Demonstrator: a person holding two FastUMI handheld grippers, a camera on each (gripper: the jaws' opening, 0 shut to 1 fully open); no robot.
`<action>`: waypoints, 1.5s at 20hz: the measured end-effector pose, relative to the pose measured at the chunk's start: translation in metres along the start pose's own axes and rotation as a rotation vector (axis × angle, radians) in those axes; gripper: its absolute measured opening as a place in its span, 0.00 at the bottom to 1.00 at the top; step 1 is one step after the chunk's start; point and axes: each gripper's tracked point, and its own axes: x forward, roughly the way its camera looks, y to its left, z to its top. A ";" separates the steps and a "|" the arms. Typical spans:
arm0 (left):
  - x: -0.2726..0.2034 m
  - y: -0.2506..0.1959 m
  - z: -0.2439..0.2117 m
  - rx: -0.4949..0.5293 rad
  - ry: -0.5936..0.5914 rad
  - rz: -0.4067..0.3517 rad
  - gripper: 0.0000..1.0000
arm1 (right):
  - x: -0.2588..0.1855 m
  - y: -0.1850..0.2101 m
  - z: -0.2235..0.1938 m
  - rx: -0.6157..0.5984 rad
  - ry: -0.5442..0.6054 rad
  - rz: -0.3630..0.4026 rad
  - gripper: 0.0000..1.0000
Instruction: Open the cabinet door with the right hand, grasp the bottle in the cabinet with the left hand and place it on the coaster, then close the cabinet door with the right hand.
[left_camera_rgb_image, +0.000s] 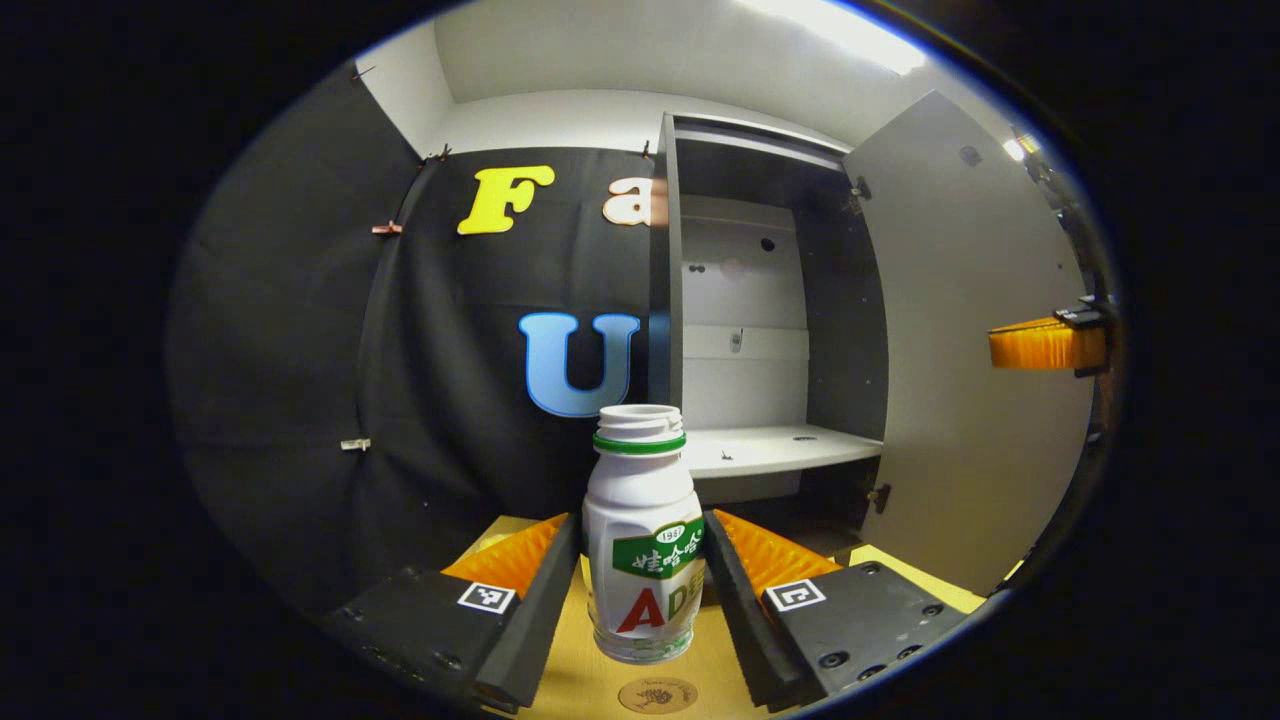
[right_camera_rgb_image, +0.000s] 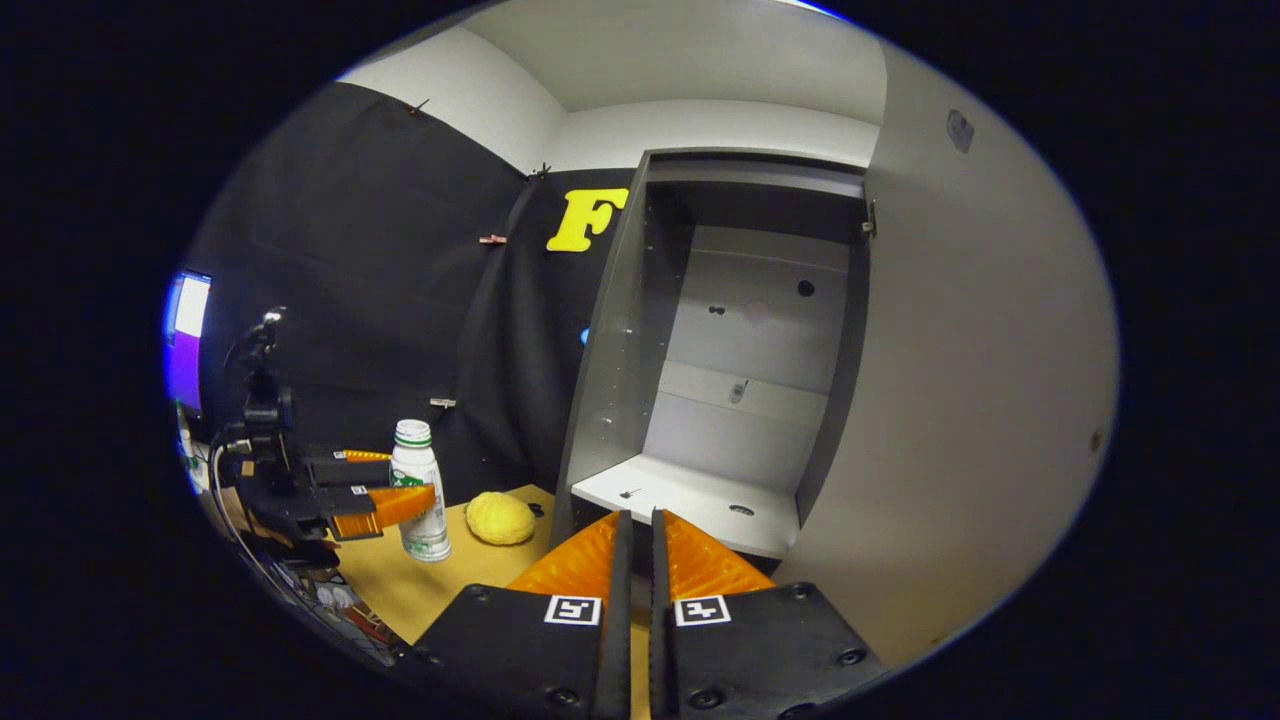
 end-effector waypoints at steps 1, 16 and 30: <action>-0.001 -0.002 -0.017 0.003 -0.002 0.006 0.76 | 0.005 0.013 -0.013 0.015 0.014 0.027 0.12; 0.016 -0.021 -0.197 -0.020 0.047 -0.012 0.76 | 0.021 0.081 -0.179 0.023 0.297 0.045 0.12; 0.016 -0.028 -0.213 0.025 0.046 -0.080 0.88 | 0.027 0.094 -0.193 0.029 0.348 0.027 0.13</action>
